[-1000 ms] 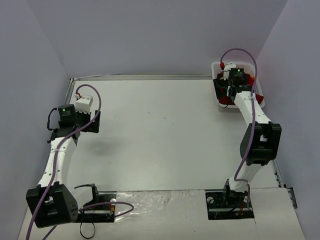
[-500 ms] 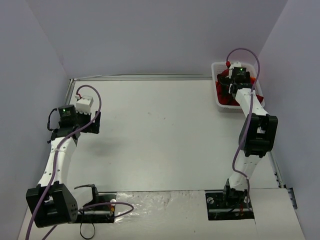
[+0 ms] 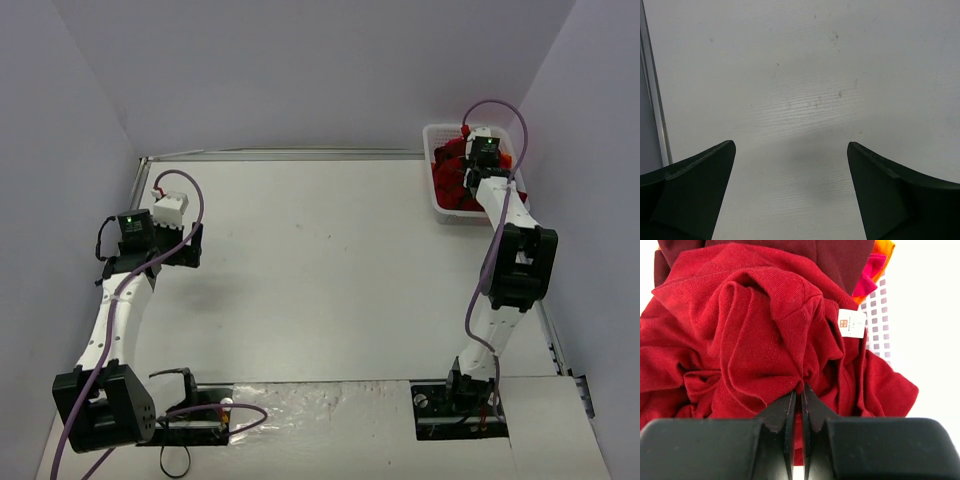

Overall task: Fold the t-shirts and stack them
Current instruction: Grab crumpled tshirt from bin with the right arm

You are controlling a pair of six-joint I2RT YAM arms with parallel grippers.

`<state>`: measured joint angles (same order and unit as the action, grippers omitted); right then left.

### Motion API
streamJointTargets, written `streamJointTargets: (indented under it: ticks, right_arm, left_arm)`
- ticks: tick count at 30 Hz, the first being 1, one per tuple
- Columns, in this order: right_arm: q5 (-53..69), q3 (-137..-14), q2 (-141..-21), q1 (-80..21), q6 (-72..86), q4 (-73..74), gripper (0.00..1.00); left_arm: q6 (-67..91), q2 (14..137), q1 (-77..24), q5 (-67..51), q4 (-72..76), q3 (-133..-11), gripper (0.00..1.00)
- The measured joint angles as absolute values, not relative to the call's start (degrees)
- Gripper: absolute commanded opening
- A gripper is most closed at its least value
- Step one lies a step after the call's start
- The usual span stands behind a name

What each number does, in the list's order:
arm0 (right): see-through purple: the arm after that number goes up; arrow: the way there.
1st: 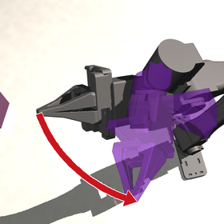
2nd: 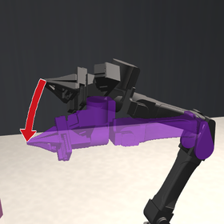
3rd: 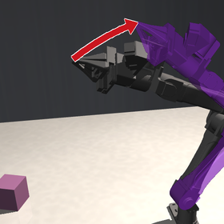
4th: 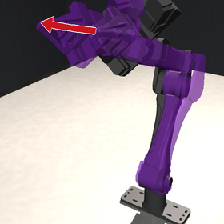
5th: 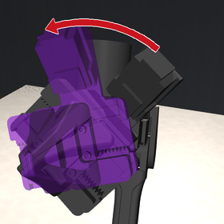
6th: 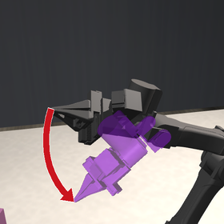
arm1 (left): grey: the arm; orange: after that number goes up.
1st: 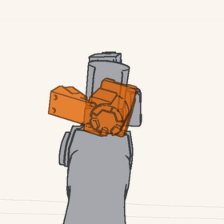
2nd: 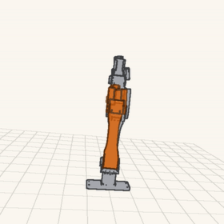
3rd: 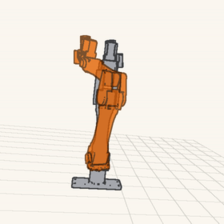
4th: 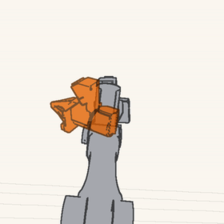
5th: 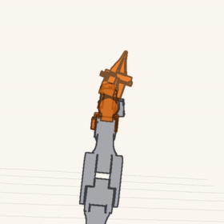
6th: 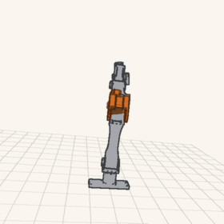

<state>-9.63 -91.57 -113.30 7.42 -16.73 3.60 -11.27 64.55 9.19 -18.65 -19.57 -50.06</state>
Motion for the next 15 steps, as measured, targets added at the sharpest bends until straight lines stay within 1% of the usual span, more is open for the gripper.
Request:
streamJointTargets:
  ticks: [8,15]
  right_arm:
    - [-7.84,-90.91,-112.84,7.46,-16.27,3.68,0.0]
    - [-5.23,-88.6,-104.55,5.96,-15.22,7.22,0.0]
  left_arm:
    - [-11.27,64.55,9.19,-19.07,-19.59,-50.06,0.94]
    - [-11.29,64.55,9.19,-19.77,-19.92,-50.06,0.94]
